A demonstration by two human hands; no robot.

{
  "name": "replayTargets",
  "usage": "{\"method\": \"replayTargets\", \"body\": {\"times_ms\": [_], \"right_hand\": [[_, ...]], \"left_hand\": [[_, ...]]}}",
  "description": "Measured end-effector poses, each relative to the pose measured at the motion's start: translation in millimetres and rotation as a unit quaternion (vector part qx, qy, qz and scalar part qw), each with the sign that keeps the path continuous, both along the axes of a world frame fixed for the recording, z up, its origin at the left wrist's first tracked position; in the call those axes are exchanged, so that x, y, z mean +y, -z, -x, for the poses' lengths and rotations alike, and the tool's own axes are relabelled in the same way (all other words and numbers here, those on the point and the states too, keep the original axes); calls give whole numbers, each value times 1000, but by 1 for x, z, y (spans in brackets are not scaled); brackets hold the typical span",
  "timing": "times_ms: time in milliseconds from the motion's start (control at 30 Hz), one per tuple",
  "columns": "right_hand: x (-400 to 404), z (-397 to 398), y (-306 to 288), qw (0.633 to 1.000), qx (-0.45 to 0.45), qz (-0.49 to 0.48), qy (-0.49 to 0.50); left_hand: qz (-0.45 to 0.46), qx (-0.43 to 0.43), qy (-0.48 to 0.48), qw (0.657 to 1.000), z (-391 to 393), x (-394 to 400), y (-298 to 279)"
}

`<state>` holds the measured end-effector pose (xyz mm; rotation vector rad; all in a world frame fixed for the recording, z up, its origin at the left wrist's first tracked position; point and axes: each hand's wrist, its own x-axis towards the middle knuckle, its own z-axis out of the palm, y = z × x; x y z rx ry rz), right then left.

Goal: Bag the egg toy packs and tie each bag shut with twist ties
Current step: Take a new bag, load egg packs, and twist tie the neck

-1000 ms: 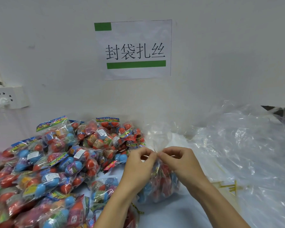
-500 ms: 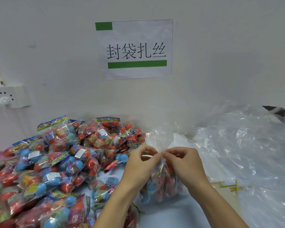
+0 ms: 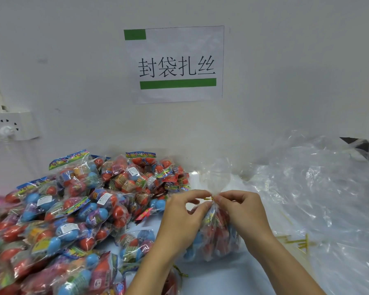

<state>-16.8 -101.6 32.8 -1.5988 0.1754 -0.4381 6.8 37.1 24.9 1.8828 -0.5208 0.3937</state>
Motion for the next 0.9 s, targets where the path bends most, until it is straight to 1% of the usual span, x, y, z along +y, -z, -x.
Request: {"method": "replayTargets", "body": {"times_ms": [133, 200, 433, 700, 900], "right_hand": [[0, -1, -2, 1000, -17, -5, -2], [0, -1, -2, 1000, -22, -2, -1], [-1, -1, -1, 1000, -22, 2, -4], [0, -1, 2, 1000, -28, 10, -3], [1, -3, 4, 998, -48, 49, -3]], "left_hand": [[9, -88, -8, 996, 0, 0, -2], [10, -109, -6, 994, 0, 0, -2], [1, -87, 6, 996, -1, -2, 0], [-51, -77, 20, 996, -1, -1, 4], [-36, -53, 19, 998, -2, -1, 4]]}}
